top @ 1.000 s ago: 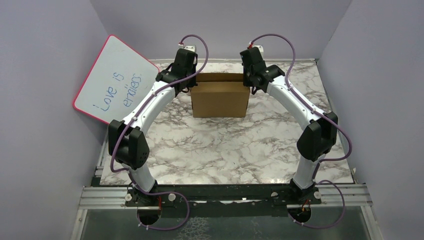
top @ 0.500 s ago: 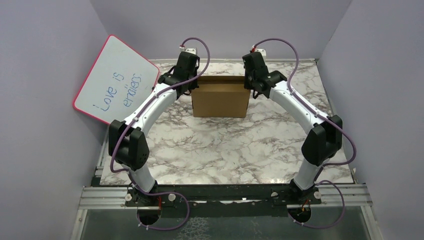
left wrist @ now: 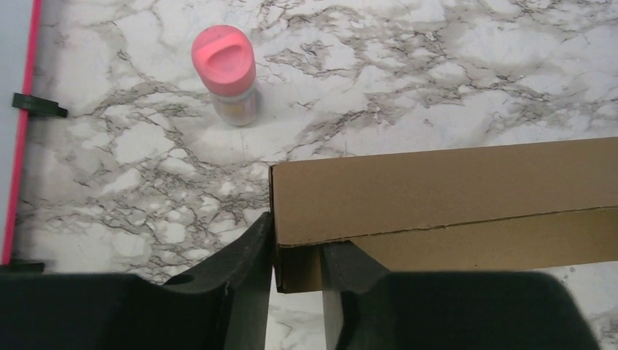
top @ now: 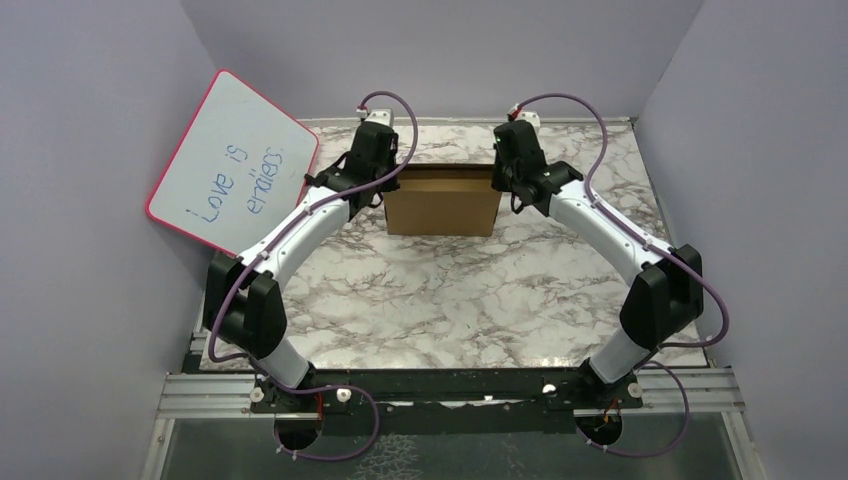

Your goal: Fold the paper box

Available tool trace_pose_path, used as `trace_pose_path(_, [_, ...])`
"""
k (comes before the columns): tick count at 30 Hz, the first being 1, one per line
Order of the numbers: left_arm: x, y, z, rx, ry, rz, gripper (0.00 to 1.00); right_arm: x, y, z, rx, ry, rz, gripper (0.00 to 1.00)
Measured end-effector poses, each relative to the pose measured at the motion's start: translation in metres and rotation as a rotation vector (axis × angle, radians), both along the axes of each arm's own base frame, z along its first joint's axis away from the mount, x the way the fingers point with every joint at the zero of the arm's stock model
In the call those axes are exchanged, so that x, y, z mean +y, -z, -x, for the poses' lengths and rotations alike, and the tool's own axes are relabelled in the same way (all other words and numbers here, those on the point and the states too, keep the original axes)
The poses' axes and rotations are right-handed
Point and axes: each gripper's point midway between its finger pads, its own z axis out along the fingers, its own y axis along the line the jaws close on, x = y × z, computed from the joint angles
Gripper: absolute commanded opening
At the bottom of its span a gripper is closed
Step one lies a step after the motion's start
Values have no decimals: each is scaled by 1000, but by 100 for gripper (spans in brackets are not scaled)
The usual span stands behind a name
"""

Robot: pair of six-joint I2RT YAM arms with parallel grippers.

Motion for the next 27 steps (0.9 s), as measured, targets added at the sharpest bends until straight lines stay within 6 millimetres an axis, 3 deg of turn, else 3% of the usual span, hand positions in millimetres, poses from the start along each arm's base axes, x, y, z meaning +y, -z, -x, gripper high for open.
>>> trace_pose_path(5, [-4,-1,7,-1,14,17,46,-2,-1,6,-10,-5,-8,47])
trace_pose_path(10, [-1,-8,14,0,30,61,56,-4,-10,14,-27,-21,-10,60])
trace_pose_path(15, [9,-24,19,-16,50,159,62,-6,-32,20,-73,-40,-28,66])
trace_pose_path(21, [28,-42,29,-54,41,290,81,-6,-59,26,-134,-70,-56,71])
trace_pose_path(23, [35,-49,30,-75,35,360,97,-4,-66,24,-157,-78,-64,73])
trace_pose_path(27, [44,-62,23,-118,6,485,99,0,-73,18,-195,-86,-78,75])
